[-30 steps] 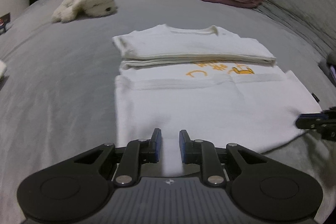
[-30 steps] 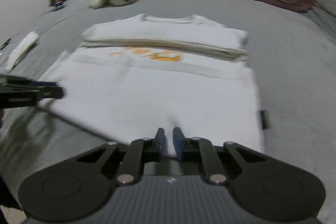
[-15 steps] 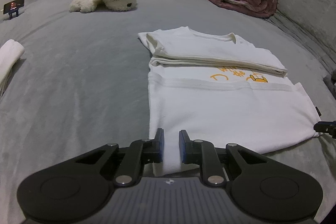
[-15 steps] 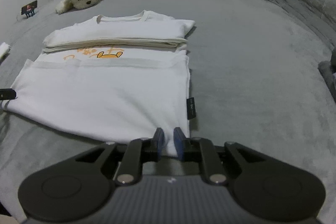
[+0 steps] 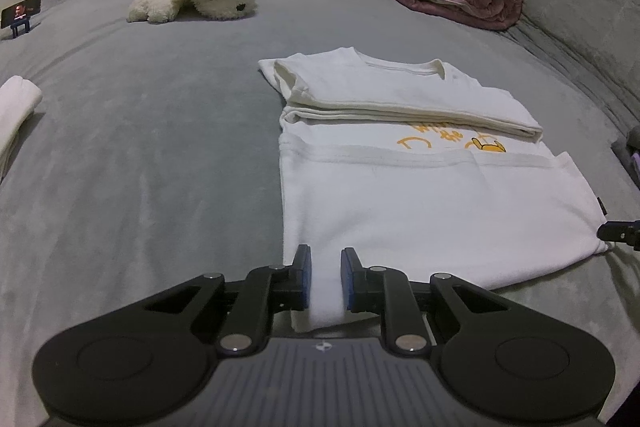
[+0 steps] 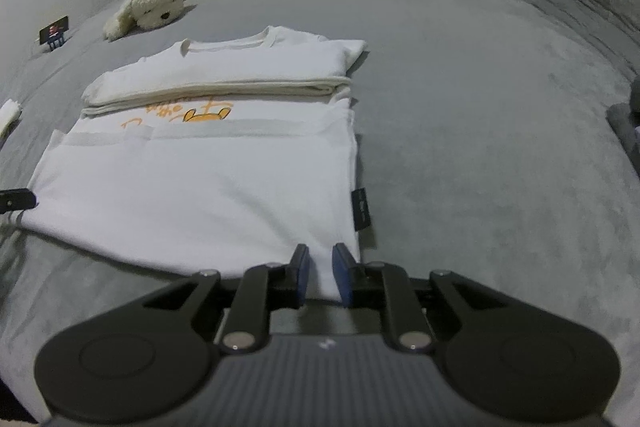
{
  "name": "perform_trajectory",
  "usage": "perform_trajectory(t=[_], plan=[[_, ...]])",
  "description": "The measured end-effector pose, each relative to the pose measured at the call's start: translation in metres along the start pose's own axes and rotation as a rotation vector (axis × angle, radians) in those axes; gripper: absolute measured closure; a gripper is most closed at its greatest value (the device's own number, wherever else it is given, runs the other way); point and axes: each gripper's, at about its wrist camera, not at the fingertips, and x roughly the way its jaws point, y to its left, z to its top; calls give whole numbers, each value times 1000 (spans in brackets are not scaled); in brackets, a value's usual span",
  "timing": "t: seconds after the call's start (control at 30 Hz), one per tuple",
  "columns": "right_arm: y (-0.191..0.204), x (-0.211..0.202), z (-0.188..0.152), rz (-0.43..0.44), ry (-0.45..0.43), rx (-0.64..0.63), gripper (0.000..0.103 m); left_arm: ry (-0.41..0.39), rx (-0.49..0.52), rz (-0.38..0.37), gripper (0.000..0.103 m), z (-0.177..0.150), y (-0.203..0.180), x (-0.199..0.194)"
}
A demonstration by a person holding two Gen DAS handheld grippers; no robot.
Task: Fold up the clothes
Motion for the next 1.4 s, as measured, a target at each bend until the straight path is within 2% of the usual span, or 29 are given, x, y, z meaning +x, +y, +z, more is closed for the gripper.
perform_trajectory(t=[0.03, 0.17, 0.23, 0.3, 0.37, 0.47, 0.8, 1.1, 1.2, 1.27, 1.3, 1.4], plan=[[-1, -1, 0, -9, -4, 2, 89, 1, 2, -3, 85, 0, 0, 0], [-6, 1, -1, -90, -10, 1, 72, 5, 9, -5, 85, 0, 0, 0], [-10, 2, -1, -64, -3, 28, 74, 6, 7, -6, 85, 0, 1, 0], [-14, 2, -1, -37, 5, 55, 79, 6, 4, -8, 85, 0, 1, 0], [-17, 2, -1, -11, 12, 82, 89, 6, 2, -9, 85, 0, 1, 0], [-23, 3, -1, 28, 23, 122, 94, 8, 2, -11, 85, 0, 2, 0], [-31, -14, 1, 71, -8, 155, 96, 12, 4, -15, 85, 1, 3, 1], [-21, 1, -4, 22, 43, 107, 95, 19, 17, -3, 85, 0, 0, 2], [-19, 0, -5, 11, 39, 85, 94, 18, 18, -2, 85, 0, -1, 1], [-12, -2, -6, -33, 21, 35, 81, 18, 20, 2, 85, 1, -2, 0], [-9, -4, -7, -58, 11, 9, 78, 18, 21, 4, 85, 1, -2, 0], [0, -13, -7, -90, -63, -51, 76, 1, 10, 3, 85, 3, -3, -5]])
